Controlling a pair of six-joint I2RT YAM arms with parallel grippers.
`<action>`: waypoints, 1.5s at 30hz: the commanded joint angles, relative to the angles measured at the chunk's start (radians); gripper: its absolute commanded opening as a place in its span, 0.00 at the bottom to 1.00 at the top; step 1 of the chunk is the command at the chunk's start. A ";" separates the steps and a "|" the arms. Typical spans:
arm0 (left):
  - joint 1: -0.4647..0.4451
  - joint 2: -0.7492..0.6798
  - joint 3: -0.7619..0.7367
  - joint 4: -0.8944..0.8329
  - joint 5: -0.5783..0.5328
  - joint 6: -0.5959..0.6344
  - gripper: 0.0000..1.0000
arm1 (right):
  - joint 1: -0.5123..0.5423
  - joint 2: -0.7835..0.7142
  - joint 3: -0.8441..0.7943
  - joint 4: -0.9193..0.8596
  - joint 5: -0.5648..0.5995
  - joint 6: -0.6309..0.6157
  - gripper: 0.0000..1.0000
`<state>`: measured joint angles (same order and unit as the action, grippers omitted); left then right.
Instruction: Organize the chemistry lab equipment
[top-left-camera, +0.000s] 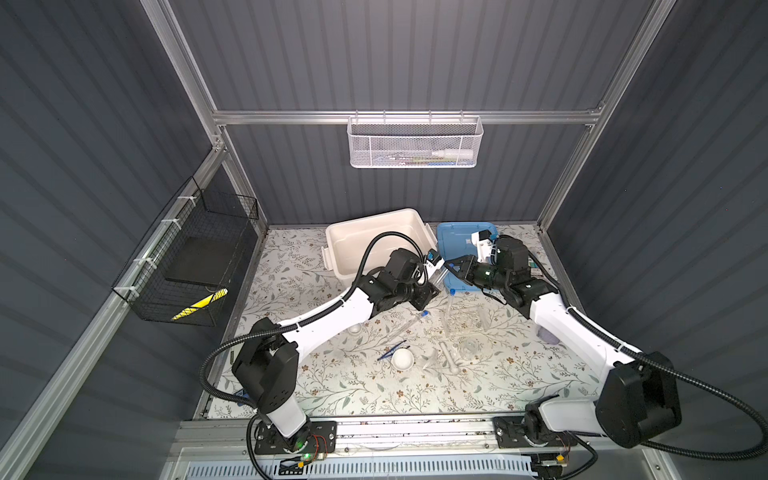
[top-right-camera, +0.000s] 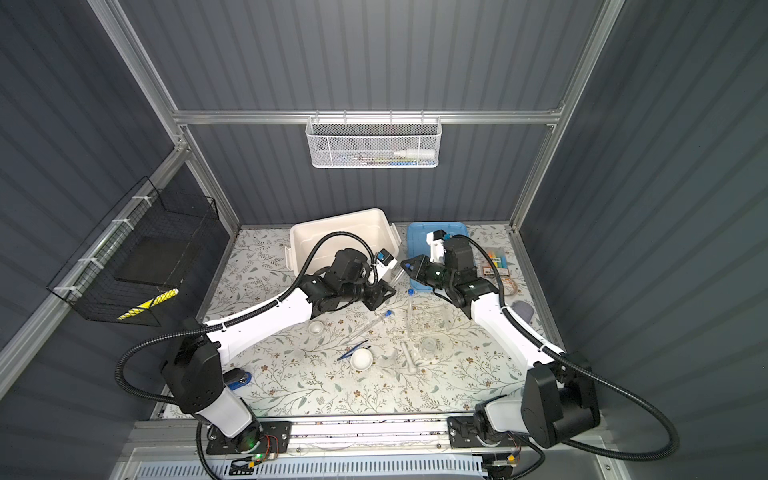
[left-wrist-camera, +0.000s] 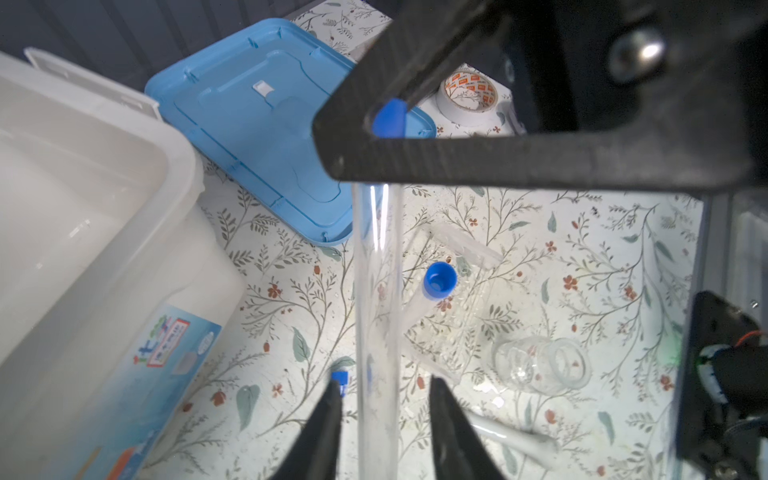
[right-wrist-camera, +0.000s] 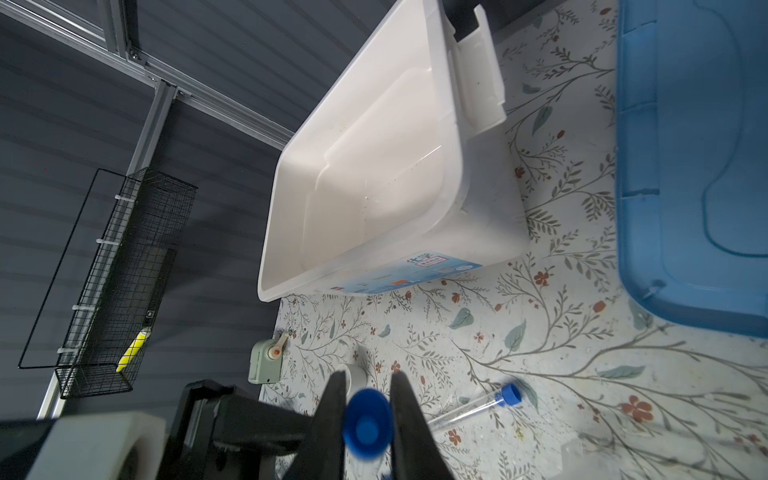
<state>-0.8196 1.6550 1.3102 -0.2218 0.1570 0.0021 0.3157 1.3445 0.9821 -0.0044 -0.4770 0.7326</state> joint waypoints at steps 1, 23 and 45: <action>-0.007 -0.031 -0.006 0.007 -0.041 -0.006 0.56 | 0.000 -0.041 -0.006 0.037 0.051 -0.010 0.13; -0.007 -0.119 -0.139 0.008 -0.152 -0.065 0.80 | 0.042 -0.161 0.007 -0.011 0.693 -0.322 0.13; -0.004 -0.072 -0.217 -0.054 -0.212 -0.149 0.80 | 0.253 -0.271 -0.209 -0.016 0.936 -0.457 0.14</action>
<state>-0.8192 1.5806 1.1084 -0.2512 -0.0437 -0.1226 0.5529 1.0828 0.7918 -0.0452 0.4034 0.2760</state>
